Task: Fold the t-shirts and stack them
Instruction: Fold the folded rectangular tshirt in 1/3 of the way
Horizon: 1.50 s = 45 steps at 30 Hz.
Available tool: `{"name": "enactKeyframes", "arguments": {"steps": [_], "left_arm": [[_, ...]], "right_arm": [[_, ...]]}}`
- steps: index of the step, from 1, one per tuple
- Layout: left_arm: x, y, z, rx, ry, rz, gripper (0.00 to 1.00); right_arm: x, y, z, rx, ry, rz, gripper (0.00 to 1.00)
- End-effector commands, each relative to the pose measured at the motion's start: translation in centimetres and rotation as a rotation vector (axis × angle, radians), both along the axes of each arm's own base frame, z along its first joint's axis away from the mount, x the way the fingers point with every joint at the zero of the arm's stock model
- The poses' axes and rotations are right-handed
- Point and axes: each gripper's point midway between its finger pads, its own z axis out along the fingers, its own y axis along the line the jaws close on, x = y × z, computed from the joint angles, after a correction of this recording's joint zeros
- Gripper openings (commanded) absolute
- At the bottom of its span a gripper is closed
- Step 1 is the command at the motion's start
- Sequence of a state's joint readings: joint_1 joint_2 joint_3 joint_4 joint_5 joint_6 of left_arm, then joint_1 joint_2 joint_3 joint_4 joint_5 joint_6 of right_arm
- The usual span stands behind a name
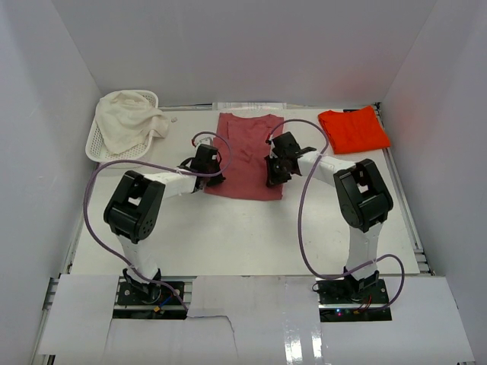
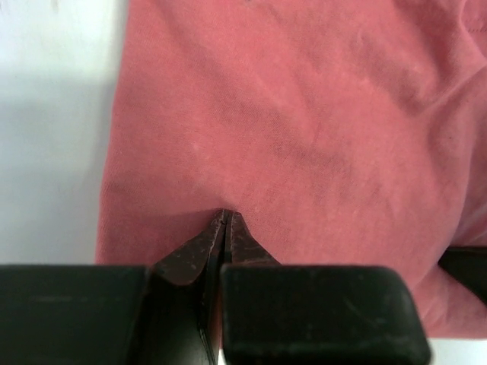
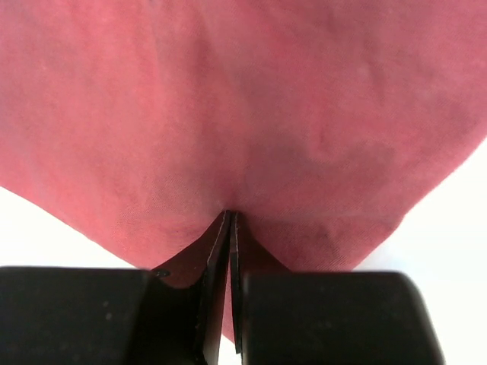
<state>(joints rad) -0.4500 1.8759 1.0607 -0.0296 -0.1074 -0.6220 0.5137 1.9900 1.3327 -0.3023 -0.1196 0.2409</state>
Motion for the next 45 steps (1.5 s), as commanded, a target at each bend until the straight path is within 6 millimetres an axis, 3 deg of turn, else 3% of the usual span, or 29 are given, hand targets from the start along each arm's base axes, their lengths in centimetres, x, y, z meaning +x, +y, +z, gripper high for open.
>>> {"name": "enactKeyframes", "arguments": {"steps": [1, 3, 6, 9, 10, 16, 19, 21, 24, 28, 31, 34, 38, 39, 44, 45], "left_arm": [[-8.6, 3.4, -5.1, 0.162, 0.26, -0.012, 0.14], [-9.9, 3.2, -4.6, 0.151, 0.261, -0.015, 0.13], [-13.7, 3.6, -5.0, 0.154, 0.316, -0.032, 0.13], [-16.5, 2.3, -4.3, 0.139, 0.324, -0.074, 0.11], [-18.9, 1.7, -4.9, 0.147, 0.348, -0.098, 0.11], [-27.2, 1.4, -5.7, 0.152, 0.452, -0.092, 0.11], [-29.4, 1.8, -5.4, 0.136, 0.468, -0.082, 0.11], [-30.7, 2.9, -5.8, 0.146, 0.493, -0.054, 0.11], [-31.3, 4.3, -5.7, 0.169, 0.492, -0.028, 0.11], [-30.7, 5.1, -5.0, 0.206, 0.457, -0.004, 0.12], [-30.4, 4.7, -4.5, 0.203, 0.453, -0.008, 0.12], [-29.5, 3.1, -3.2, 0.163, 0.428, -0.03, 0.12], [-27.1, 0.6, 0.9, 0.126, 0.345, -0.076, 0.14], [-25.7, -0.7, 3.0, 0.109, 0.292, -0.093, 0.15], [-22.8, -3.2, 7.7, 0.104, 0.184, -0.138, 0.2], [-22.1, -3.3, 8.0, 0.116, 0.167, -0.133, 0.31]], "right_arm": [[-6.3, -3.8, -3.4, -0.153, 0.177, -0.009, 0.09], [-8.1, -4.4, -3.3, -0.168, 0.192, -0.003, 0.09], [-11.0, -5.2, -3.4, -0.198, 0.222, 0.018, 0.09], [-14.4, -5.7, -3.5, -0.211, 0.255, 0.035, 0.09], [-15.4, -5.7, -3.6, -0.218, 0.263, 0.046, 0.09], [-22.0, -6.9, -3.3, -0.227, 0.331, 0.054, 0.09], [-24.7, -7.9, -3.3, -0.236, 0.358, 0.058, 0.1], [-25.4, -8.1, -2.7, -0.216, 0.354, 0.042, 0.11], [-25.5, -9.0, -1.9, -0.227, 0.323, 0.021, 0.11], [-25.0, -8.8, -0.3, -0.228, 0.304, 0.026, 0.12], [-24.9, -8.6, 0.6, -0.214, 0.294, 0.031, 0.15], [-23.9, -7.5, 2.6, -0.159, 0.245, 0.036, 0.28], [-21.4, -6.3, 5.7, -0.125, 0.146, 0.028, 0.36], [-20.0, -6.4, 6.6, -0.139, 0.097, 0.009, 0.37], [-17.1, -6.7, 6.4, -0.187, 0.079, 0.001, 0.38], [-16.1, -6.8, 6.5, -0.193, 0.059, -0.016, 0.38]]}}
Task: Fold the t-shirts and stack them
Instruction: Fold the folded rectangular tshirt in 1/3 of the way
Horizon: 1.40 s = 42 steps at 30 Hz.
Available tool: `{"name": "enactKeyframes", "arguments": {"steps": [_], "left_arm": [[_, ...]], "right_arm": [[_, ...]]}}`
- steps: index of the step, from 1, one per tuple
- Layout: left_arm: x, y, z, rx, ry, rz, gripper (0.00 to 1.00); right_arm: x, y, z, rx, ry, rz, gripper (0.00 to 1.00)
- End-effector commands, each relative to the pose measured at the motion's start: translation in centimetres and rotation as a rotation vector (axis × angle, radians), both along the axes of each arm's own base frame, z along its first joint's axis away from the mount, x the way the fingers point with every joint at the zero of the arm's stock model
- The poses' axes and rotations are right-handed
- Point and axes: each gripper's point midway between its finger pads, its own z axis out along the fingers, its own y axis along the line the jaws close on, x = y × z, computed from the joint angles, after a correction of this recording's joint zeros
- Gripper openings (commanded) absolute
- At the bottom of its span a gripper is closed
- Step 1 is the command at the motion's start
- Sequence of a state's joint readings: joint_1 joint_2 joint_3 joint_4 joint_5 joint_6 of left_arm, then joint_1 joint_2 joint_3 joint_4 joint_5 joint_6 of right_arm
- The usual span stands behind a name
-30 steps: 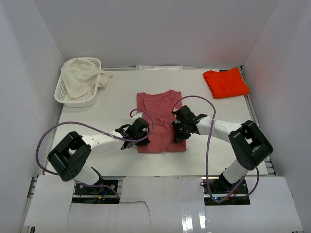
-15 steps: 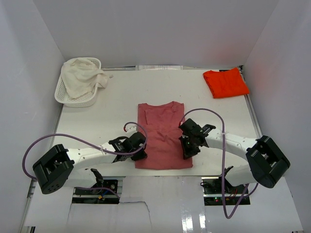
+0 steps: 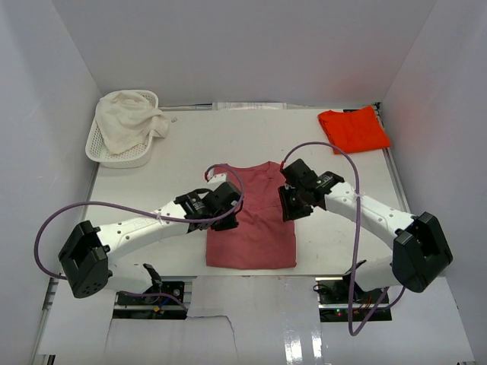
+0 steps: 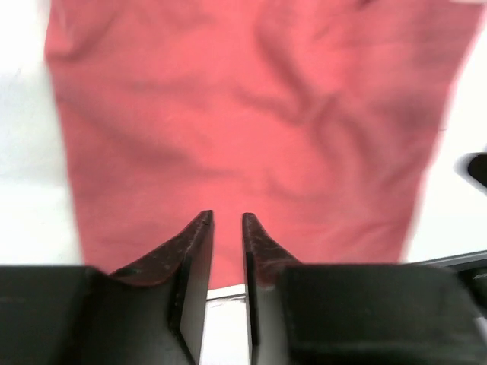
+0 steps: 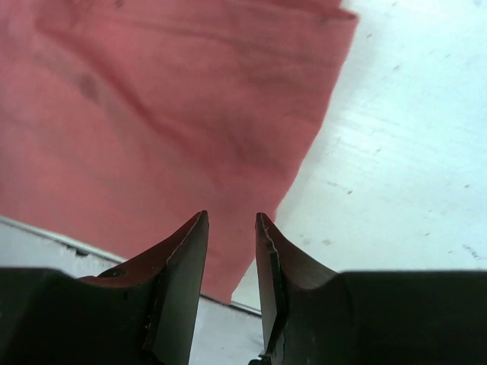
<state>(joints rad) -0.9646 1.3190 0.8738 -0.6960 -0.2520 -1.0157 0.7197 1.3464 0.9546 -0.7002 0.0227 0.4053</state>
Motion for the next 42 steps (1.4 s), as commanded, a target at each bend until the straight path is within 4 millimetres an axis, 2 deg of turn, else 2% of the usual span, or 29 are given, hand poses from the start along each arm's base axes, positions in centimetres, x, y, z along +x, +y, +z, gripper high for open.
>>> {"name": "enactKeyframes", "arguments": {"steps": [1, 4, 5, 8, 9, 10, 11, 13, 17, 24, 27, 31, 32, 40, 41, 42], "left_arm": [[2.3, -0.5, 3.3, 0.044, -0.102, -0.037, 0.34], [5.1, 0.0, 4.4, 0.07, -0.163, 0.011, 0.45], [6.7, 1.3, 4.3, 0.09, -0.172, 0.039, 0.45], [9.7, 2.7, 3.3, 0.078, -0.181, 0.058, 0.45], [11.1, 4.0, 3.0, 0.08, -0.183, 0.102, 0.45], [12.0, 4.2, 3.0, 0.068, -0.202, 0.118, 0.45], [12.7, 5.0, 2.2, 0.092, -0.195, 0.135, 0.45], [13.7, 5.2, 1.7, 0.095, -0.204, 0.153, 0.45], [14.6, 5.0, -1.2, 0.118, -0.161, 0.151, 0.44], [14.9, 4.4, -3.4, 0.125, -0.128, 0.135, 0.44], [15.1, 4.6, -3.8, 0.139, -0.122, 0.136, 0.44], [15.1, 5.0, -4.2, 0.149, -0.113, 0.14, 0.44], [15.1, 5.2, -4.4, 0.152, -0.109, 0.144, 0.44], [15.4, 6.5, -4.8, 0.157, -0.092, 0.162, 0.43], [15.5, 6.5, -4.7, 0.152, -0.096, 0.165, 0.43], [15.5, 6.6, -4.7, 0.15, -0.094, 0.166, 0.43]], "right_arm": [[2.4, -1.1, -0.7, -0.083, -0.031, 0.001, 0.38], [4.7, -1.3, -1.1, -0.103, -0.066, -0.025, 0.37], [5.3, -1.6, -1.3, -0.112, -0.067, -0.034, 0.37], [7.0, -1.5, -1.9, -0.137, -0.071, -0.036, 0.37], [7.5, -1.5, -2.1, -0.144, -0.071, -0.038, 0.37], [8.2, -1.2, -2.2, -0.148, -0.078, -0.038, 0.37], [8.6, -1.2, -2.3, -0.15, -0.078, -0.04, 0.37], [9.5, -0.7, -2.4, -0.149, -0.083, -0.04, 0.37], [10.7, -0.4, -2.8, -0.156, -0.079, -0.039, 0.36], [11.4, -0.4, -4.5, -0.161, -0.045, -0.035, 0.34], [11.5, -0.6, -5.0, -0.158, -0.03, -0.038, 0.28], [11.4, -0.9, -5.0, -0.147, -0.025, -0.042, 0.1], [11.4, -1.0, -5.0, -0.148, -0.024, -0.043, 0.08], [11.9, -2.4, -4.0, -0.133, -0.042, -0.074, 0.08], [11.7, -2.4, -4.1, -0.124, -0.034, -0.073, 0.1], [11.7, -2.4, -3.8, -0.118, -0.037, -0.072, 0.24]]}}
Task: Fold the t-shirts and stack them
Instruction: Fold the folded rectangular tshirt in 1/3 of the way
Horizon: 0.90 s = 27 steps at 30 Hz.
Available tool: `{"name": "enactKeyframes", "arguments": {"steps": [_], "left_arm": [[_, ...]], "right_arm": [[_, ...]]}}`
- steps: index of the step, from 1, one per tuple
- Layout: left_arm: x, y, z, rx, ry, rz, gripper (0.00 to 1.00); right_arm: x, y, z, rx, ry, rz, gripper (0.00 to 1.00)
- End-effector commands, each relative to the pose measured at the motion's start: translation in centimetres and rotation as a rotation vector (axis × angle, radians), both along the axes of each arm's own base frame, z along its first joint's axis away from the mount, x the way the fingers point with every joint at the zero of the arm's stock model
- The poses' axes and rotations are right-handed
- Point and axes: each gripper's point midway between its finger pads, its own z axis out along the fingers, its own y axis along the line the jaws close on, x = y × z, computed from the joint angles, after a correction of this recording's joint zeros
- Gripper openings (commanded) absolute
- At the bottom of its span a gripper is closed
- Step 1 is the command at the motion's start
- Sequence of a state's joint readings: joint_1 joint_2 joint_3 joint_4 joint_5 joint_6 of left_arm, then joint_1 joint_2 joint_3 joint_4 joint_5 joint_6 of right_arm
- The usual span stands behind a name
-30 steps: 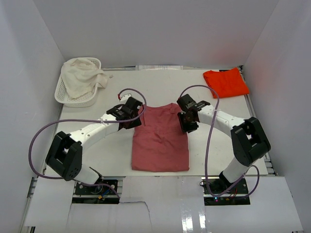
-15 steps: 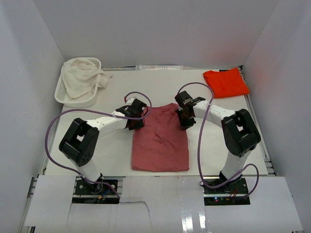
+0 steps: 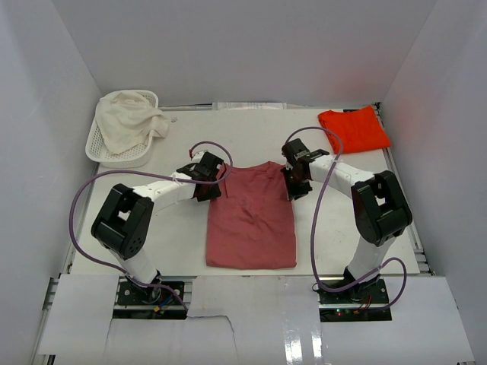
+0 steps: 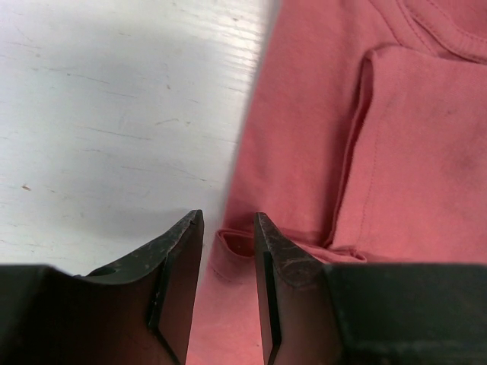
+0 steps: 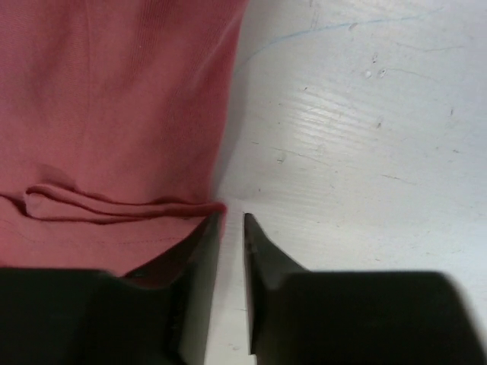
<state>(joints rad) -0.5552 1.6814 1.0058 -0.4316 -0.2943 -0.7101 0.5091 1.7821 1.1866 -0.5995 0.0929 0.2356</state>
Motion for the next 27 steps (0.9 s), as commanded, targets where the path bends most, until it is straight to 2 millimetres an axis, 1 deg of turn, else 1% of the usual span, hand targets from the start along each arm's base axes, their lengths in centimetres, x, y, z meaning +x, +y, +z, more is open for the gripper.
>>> {"name": "enactKeyframes", "arguments": {"steps": [1, 3, 7, 8, 12, 19, 20, 21, 22, 24, 26, 27], "left_arm": [[0.3, 0.3, 0.1, -0.011, -0.009, -0.003, 0.43], [0.4, 0.4, 0.5, -0.016, -0.02, -0.001, 0.43], [0.4, 0.4, 0.6, -0.014, -0.019, -0.005, 0.44], [0.5, 0.5, 0.6, -0.015, -0.019, -0.004, 0.44], [0.4, 0.4, 0.6, -0.023, -0.015, -0.006, 0.44], [0.5, 0.4, 0.6, -0.023, -0.013, -0.007, 0.44], [0.5, 0.5, 0.6, -0.024, -0.013, -0.006, 0.44], [0.6, 0.5, 0.6, -0.024, -0.013, -0.006, 0.44], [0.6, 0.5, 0.5, -0.023, -0.011, -0.007, 0.44], [0.6, 0.5, 0.5, -0.023, -0.009, -0.007, 0.44], [0.5, 0.5, 0.4, -0.023, -0.008, -0.006, 0.44], [0.5, 0.5, 0.5, -0.027, -0.008, -0.004, 0.44]], "right_arm": [[0.5, 0.3, 1.9, 0.053, -0.046, 0.014, 0.29], [0.3, 0.4, 2.1, 0.063, -0.049, 0.017, 0.37], [0.2, 0.5, 1.8, 0.071, -0.042, 0.021, 0.38], [0.0, 0.8, 1.6, 0.082, -0.03, 0.028, 0.38], [-0.5, 1.7, 1.3, 0.133, -0.008, 0.044, 0.34], [-1.4, 1.6, 0.0, 0.137, 0.033, 0.047, 0.34], [-1.5, 1.6, 0.0, 0.137, 0.035, 0.045, 0.32], [-1.6, 1.7, -0.1, 0.137, 0.038, 0.047, 0.25], [-1.6, 1.6, -0.2, 0.135, 0.039, 0.045, 0.22], [-1.5, 1.6, -0.3, 0.134, 0.04, 0.045, 0.2], [-1.6, 1.6, -0.5, 0.135, 0.048, 0.046, 0.21], [-1.7, 1.6, -0.6, 0.135, 0.053, 0.048, 0.26]]}}
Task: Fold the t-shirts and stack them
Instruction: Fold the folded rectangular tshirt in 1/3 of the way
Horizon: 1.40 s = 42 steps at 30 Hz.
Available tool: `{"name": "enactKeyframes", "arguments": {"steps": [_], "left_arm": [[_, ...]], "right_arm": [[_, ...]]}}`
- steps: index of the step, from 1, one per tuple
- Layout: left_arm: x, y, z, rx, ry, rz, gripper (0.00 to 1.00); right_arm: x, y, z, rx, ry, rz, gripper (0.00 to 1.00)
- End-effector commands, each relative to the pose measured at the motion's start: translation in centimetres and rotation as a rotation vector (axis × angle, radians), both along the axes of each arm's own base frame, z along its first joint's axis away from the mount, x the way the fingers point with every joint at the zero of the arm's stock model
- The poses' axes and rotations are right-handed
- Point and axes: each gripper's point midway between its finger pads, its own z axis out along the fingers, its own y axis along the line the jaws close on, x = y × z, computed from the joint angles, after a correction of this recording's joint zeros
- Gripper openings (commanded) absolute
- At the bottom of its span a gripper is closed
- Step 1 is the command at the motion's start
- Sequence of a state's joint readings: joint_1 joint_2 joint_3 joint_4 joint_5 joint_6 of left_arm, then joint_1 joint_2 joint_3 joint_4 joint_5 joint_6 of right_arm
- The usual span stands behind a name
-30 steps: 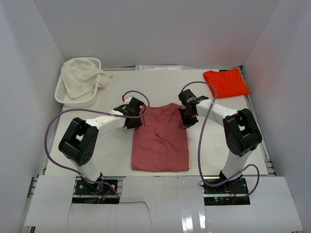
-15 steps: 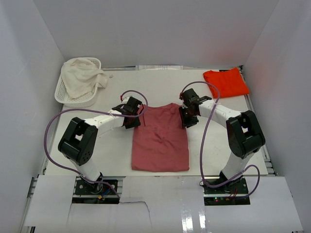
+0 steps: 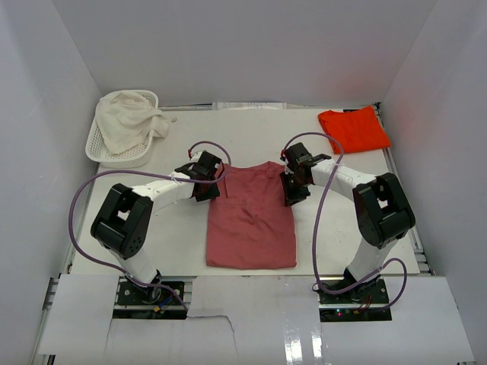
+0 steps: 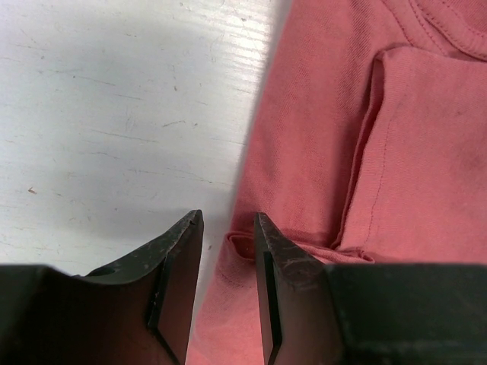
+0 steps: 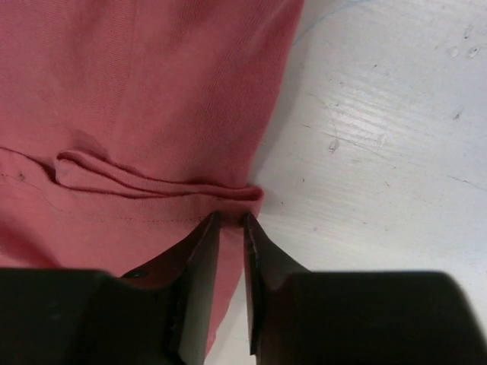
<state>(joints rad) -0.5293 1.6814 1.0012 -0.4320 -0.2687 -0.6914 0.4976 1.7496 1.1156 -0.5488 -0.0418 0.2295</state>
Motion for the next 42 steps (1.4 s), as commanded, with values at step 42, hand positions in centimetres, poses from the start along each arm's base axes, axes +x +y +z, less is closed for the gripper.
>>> {"name": "enactKeyframes", "arguments": {"steps": [42], "left_arm": [[0.1, 0.9, 0.7, -0.025, -0.026, 0.014, 0.44]], "right_arm": [[0.2, -3.5, 0.6, 0.027, -0.031, -0.159, 0.08]]}}
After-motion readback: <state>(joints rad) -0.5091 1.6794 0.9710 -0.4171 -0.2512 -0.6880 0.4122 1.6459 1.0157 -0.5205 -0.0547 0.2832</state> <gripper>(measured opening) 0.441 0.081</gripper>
